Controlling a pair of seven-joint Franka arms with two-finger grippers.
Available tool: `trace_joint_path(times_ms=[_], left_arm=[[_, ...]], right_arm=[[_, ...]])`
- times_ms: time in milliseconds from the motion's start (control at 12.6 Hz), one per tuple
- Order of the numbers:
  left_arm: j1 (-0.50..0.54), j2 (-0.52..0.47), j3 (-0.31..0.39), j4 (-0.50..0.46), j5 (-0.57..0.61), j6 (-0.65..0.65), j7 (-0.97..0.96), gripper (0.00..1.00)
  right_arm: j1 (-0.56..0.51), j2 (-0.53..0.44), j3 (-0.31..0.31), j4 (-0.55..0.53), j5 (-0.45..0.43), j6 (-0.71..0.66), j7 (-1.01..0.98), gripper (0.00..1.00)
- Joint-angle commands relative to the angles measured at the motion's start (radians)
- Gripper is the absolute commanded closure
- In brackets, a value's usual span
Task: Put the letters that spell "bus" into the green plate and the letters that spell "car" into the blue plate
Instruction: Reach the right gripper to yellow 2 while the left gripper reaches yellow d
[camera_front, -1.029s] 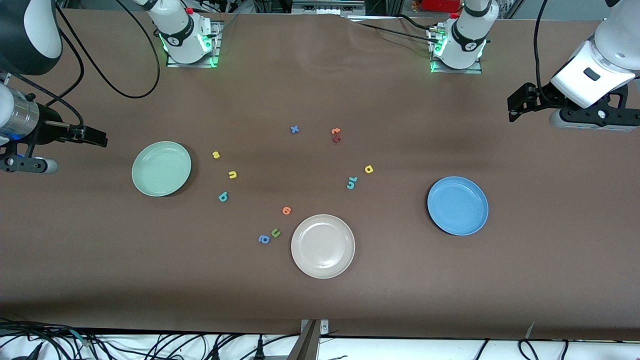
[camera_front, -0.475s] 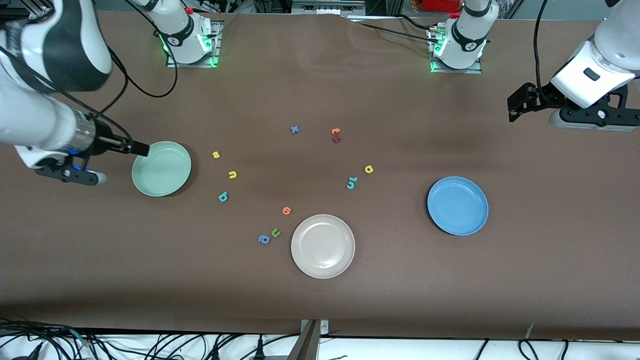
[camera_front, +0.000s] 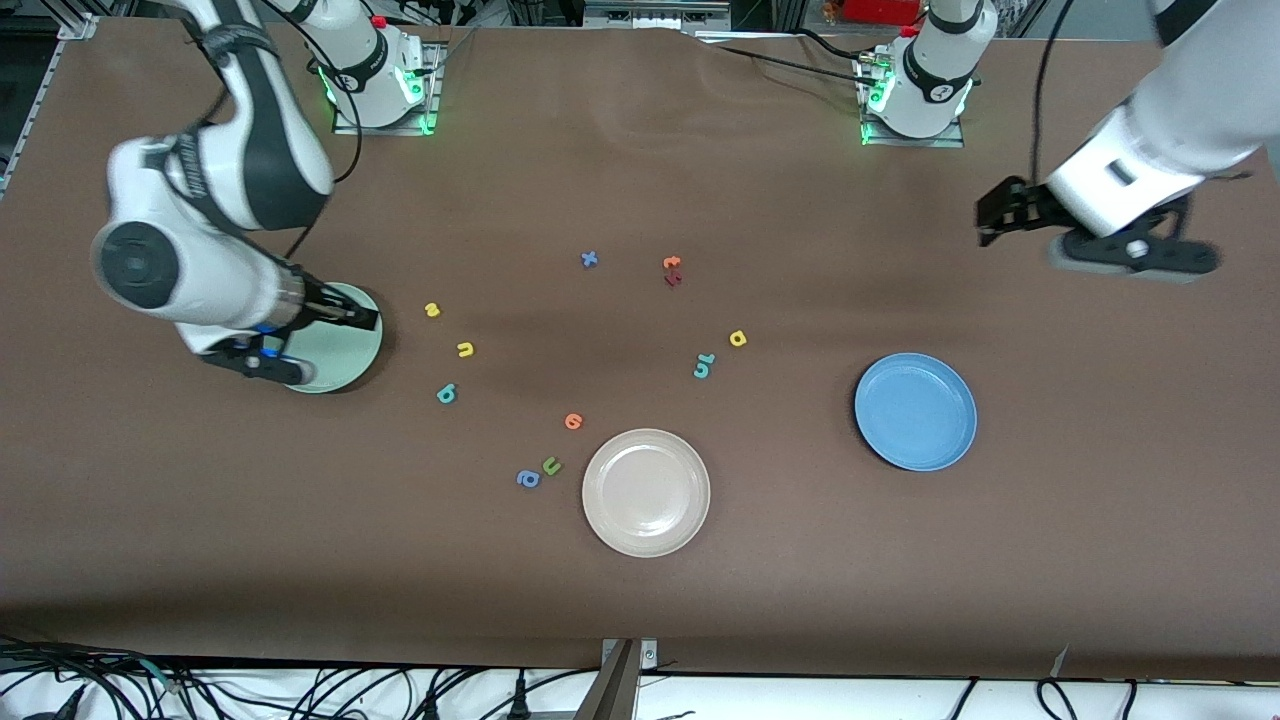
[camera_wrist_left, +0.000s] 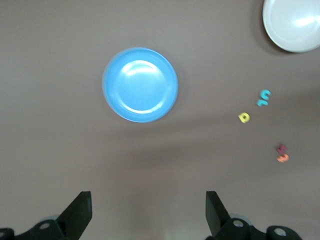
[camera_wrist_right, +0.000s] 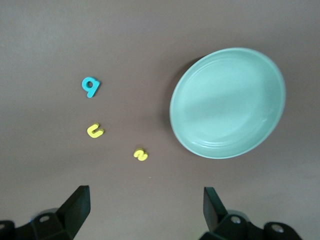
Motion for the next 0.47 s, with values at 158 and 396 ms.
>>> trace_joint_path(times_ms=[158, 396], left_arm=[[-0.104, 0.181, -0.037, 0.004, -0.023, 0.1, 0.01, 0.0], [-0.168, 0.278, -0.037, 0.005, -0.037, 0.201, -0.009, 0.01]], right_arm=[[0.015, 0.015, 0.026, -0.212, 0.01, 0.245, 0.03, 0.01], [0.018, 0.044, 0.041, -0.295, 0.01, 0.362, 0.03, 0.01]])
